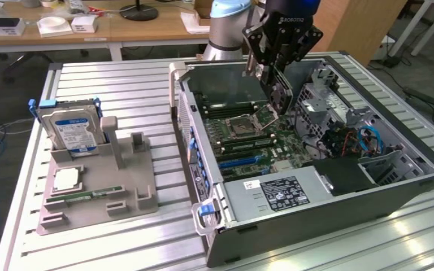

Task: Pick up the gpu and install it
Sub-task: 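Pick up the gpu and move the gpu toward the slot, then insert the gpu into the slot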

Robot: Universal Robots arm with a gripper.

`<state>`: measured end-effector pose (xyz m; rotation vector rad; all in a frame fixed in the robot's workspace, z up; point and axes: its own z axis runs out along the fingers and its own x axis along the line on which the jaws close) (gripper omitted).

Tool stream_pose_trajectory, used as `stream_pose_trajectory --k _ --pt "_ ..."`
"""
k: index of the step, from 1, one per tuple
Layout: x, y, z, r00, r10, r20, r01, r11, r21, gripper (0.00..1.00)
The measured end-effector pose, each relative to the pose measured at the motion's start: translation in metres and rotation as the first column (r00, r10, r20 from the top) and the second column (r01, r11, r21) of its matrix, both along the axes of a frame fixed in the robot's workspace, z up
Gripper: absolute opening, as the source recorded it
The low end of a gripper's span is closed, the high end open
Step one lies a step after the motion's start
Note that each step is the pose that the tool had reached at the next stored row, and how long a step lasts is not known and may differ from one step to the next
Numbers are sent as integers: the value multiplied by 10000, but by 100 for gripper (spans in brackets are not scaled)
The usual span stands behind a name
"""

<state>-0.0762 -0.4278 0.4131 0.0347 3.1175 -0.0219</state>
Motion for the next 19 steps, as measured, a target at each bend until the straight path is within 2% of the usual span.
stream_pose_trajectory --k 19 --pt "0 0 0 10000 41 0 -41 10000 0 26"
